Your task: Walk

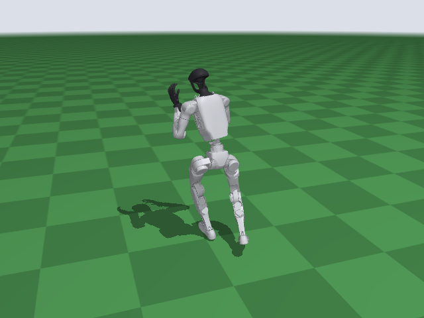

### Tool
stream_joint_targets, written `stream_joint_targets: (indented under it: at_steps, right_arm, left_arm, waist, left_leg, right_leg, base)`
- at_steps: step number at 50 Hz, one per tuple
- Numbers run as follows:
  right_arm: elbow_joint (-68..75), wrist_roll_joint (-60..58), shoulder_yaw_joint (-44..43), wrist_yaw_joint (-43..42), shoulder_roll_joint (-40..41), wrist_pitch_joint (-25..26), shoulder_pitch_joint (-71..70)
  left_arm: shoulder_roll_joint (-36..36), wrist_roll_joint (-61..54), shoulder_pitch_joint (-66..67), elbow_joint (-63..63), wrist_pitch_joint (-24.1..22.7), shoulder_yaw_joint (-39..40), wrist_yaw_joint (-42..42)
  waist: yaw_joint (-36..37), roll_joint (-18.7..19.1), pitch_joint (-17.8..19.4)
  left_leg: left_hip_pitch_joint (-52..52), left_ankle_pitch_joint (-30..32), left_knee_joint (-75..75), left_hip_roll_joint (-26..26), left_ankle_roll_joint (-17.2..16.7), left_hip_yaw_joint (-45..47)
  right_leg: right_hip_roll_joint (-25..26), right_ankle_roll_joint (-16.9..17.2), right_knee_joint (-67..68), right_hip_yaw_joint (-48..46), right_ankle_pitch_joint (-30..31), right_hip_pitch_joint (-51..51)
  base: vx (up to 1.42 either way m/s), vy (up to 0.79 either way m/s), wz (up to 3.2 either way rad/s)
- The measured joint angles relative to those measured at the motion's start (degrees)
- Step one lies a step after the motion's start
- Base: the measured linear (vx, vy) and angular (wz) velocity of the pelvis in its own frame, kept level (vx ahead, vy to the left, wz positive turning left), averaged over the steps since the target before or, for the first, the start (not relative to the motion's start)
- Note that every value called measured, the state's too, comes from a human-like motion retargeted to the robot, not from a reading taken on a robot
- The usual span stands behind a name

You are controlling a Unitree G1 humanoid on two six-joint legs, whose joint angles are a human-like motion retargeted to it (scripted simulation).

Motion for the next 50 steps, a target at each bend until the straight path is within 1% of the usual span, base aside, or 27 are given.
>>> stream_joint_targets:
  at_steps: [2,4,7,10,13,15,18,20,21,23,25,27,30,32,35,38,42,47,50]
  right_arm:
    - [-0.3,0.0,0.2,0.4,-0.4,-0.2,1.0]
    - [-0.4,0.1,0.4,0.7,-1.0,-0.1,1.7]
    - [-0.4,0.4,0.6,1.1,-1.9,-0.2,2.8]
    - [-0.4,0.2,0.7,0.8,-2.8,-0.2,4.2]
    - [-0.4,0.6,0.7,0.6,-3.5,-0.2,5.9]
    - [-0.5,1.0,0.4,0.2,-4.1,-0.3,7.1]
    - [-0.7,1.0,-0.7,-0.3,-4.8,-0.2,8.9]
    - [-0.9,1.0,-1.8,-0.6,-5.0,-0.1,9.9]
    - [-1.0,1.1,-2.4,-0.7,-5.0,-0.1,10.4]
    - [-1.3,1.1,-3.5,-0.9,-4.9,-0.1,11.5]
    - [-1.6,1.1,-4.2,-1.1,-4.7,-0.1,12.5]
    - [-1.9,1.1,-4.3,-1.2,-4.5,0.0,13.1]
    - [-2.1,1.5,-3.8,-1.3,-4.5,0.2,13.0]
    - [-2.0,1.6,-3.5,-1.6,-4.7,0.6,12.3]
    - [-1.8,1.0,-3.3,-2.3,-4.7,1.1,11.9]
    - [-1.2,-0.1,-2.9,-2.8,-4.2,1.8,11.3]
    - [-0.3,-1.3,-2.4,-2.8,-3.2,2.6,10.8]
    - [0.7,-1.4,-1.7,-1.6,-1.7,3.3,10.8]
    - [0.9,-1.0,-1.2,-0.9,-1.0,3.5,11.8]
  left_arm:
    - [-0.8,-0.2,0.6,0.0,0.6,-0.8,0.1]
    - [-1.2,-0.1,0.6,0.0,1.3,-1.5,0.2]
    - [-1.7,0.3,0.0,-0.1,2.6,-2.4,0.4]
    - [-1.8,0.4,-1.0,-0.2,3.5,-3.3,0.5]
    - [-1.6,0.7,-2.0,-0.1,3.8,-3.8,0.3]
    - [-1.3,1.2,-2.7,0.1,3.5,-3.8,0.3]
    - [-0.1,2.9,-2.8,0.4,2.9,-3.4,0.5]
    - [0.8,4.1,-2.9,0.4,2.7,-3.1,0.9]
    - [1.2,4.3,-2.9,0.4,2.6,-2.9,1.1]
    - [1.9,4.6,-2.7,0.3,2.5,-2.6,1.7]
    - [2.3,4.7,-2.2,0.1,2.6,-2.4,2.4]
    - [2.5,4.7,-1.6,-0.2,3.0,-2.5,3.1]
    - [2.7,4.8,-1.4,-0.5,3.8,-2.8,4.5]
    - [2.6,4.7,-1.9,-0.8,4.6,-3.3,5.2]
    - [2.0,4.5,-2.2,-1.9,5.3,-4.5,5.7]
    - [1.1,4.0,-3.1,-2.6,6.0,-5.9,6.0]
    - [-0.1,3.5,-4.8,-3.4,7.0,-7.8,6.5]
    - [-1.4,2.7,-7.2,-3.6,7.7,-10.1,7.0]
    - [-2.0,2.3,-7.9,-4.0,7.6,-11.5,7.5]
  waist:
    - [-0.9,-0.8,0.4]
    - [-1.9,-1.5,0.9]
    - [-3.8,-1.9,1.6]
    - [-5.7,-1.6,2.1]
    - [-7.4,-0.9,2.5]
    - [-8.3,-0.2,2.7]
    - [-9.3,0.4,2.5]
    - [-9.9,0.8,2.2]
    - [-10.4,1.1,1.9]
    - [-11.5,1.8,1.2]
    - [-12.4,2.7,0.5]
    - [-13.1,3.8,0.2]
    - [-13.9,5.6,0.7]
    - [-14.1,6.6,1.6]
    - [-14.1,7.5,2.3]
    - [-14.0,7.7,2.8]
    - [-13.8,7.6,3.0]
    - [-13.7,7.4,3.3]
    - [-13.6,7.5,3.2]
  left_leg:
    - [1.4,-1.7,0.7,-2.2,1.8,-0.8]
    - [2.9,-3.5,1.6,-4.1,3.1,-1.9]
    - [5.1,-6.3,2.9,-6.1,4.2,-4.1]
    - [7.9,-9.3,3.9,-6.9,4.5,-6.9]
    - [11.3,-12.5,4.0,-6.6,4.6,-9.8]
    - [13.8,-14.7,3.6,-5.9,4.6,-11.4]
    - [17.9,-17.0,2.3,-4.8,4.5,-13.2]
    - [20.6,-17.6,0.9,-3.8,4.2,-13.8]
    - [22.0,-17.5,0.2,-3.0,3.9,-13.3]
    - [24.6,-17.0,-0.4,-1.4,3.1,-11.7]
    - [26.2,-15.5,1.0,-0.3,1.7,-11.3]
    - [26.6,-12.2,4.9,1.1,-0.1,-11.1]
    - [25.8,-4.2,14.0,4.6,-3.3,-9.6]
    - [23.9,1.1,21.4,7.0,-4.9,-8.7]
    - [20.2,5.5,31.5,10.2,-5.0,-7.4]
    - [16.2,5.4,38.4,12.9,-2.9,-6.1]
    - [11.0,1.3,43.4,15.8,0.8,-4.6]
    - [4.8,-5.1,41.9,16.5,4.1,-2.6]
    - [1.7,-8.0,36.9,16.3,4.6,-1.2]
  right_leg:
    - [-2.0,0.3,5.8,2.3,3.6,-2.3]
    - [-3.5,0.0,10.6,4.6,4.8,-5.2]
    - [-4.5,-1.0,14.3,7.4,3.7,-10.8]
    - [-4.2,-1.9,13.2,8.4,2.1,-17.6]
    - [-2.6,-1.3,7.0,7.4,2.9,-24.3]
    - [-0.6,0.1,0.3,5.8,5.1,-27.9]
    - [3.2,3.9,-12.7,2.6,11.0,-30.8]
    - [6.2,6.6,-21.7,0.9,15.7,-31.2]
    - [7.2,7.3,-24.6,0.3,17.9,-31.0]
    - [8.5,7.8,-27.3,-0.4,21.2,-30.7]
    - [9.5,6.9,-26.2,-0.1,23.0,-30.5]
    - [10.6,5.0,-23.8,0.5,22.5,-29.8]
    - [12.2,1.9,-20.7,1.5,19.6,-28.0]
    - [13.5,0.1,-18.8,2.0,17.0,-26.6]
    - [14.8,-2.0,-15.7,2.9,13.0,-25.3]
    - [15.6,-3.1,-13.5,3.8,9.7,-24.4]
    - [15.8,-3.9,-11.1,4.7,5.6,-23.3]
    - [14.9,-3.6,-9.3,4.9,1.7,-20.7]
    - [14.2,-3.2,-9.3,4.5,-0.1,-18.3]
  base:
    - [0.47,0.01,0.69]
    - [0.46,0.0,0.73]
    - [0.45,-0.03,0.74]
    - [0.46,-0.05,0.7]
    - [0.49,-0.07,0.55]
    - [0.53,-0.08,0.38]
    - [0.55,-0.08,0.29]
    - [0.58,-0.08,0.25]
    - [0.59,-0.08,0.34]
    - [0.6,-0.08,0.44]
    - [0.6,-0.09,0.31]
    - [0.58,-0.1,0.15]
    - [0.53,-0.1,0.05]
    - [0.48,-0.08,-0.07]
    - [0.44,-0.07,-0.1]
    - [0.39,-0.05,-0.08]
    - [0.34,-0.04,0.01]
    - [0.29,-0.04,0.2]
    - [0.29,-0.05,0.35]
